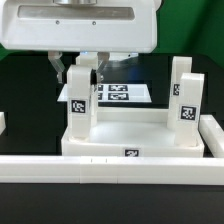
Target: Assemble desk
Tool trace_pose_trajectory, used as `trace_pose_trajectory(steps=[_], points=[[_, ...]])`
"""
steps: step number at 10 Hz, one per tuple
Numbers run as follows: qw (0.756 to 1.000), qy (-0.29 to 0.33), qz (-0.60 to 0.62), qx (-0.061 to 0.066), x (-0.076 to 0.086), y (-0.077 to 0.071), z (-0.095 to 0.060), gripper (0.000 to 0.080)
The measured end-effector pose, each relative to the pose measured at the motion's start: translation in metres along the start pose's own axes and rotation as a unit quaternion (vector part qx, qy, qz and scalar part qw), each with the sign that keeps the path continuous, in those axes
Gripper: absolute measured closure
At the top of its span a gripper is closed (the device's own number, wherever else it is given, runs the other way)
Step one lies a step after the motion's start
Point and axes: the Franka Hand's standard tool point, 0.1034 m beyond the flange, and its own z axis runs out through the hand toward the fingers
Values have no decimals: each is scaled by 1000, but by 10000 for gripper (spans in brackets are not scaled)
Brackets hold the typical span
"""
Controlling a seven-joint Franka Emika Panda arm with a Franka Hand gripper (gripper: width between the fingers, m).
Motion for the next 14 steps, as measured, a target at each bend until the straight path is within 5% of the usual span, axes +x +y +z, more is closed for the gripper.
trace_pose_trajectory(steps=[4,7,14], points=[[1000,0,21,1,0,0,0,510],[986,2,166,3,0,1,0,509],[875,5,484,10,1,0,2,509]])
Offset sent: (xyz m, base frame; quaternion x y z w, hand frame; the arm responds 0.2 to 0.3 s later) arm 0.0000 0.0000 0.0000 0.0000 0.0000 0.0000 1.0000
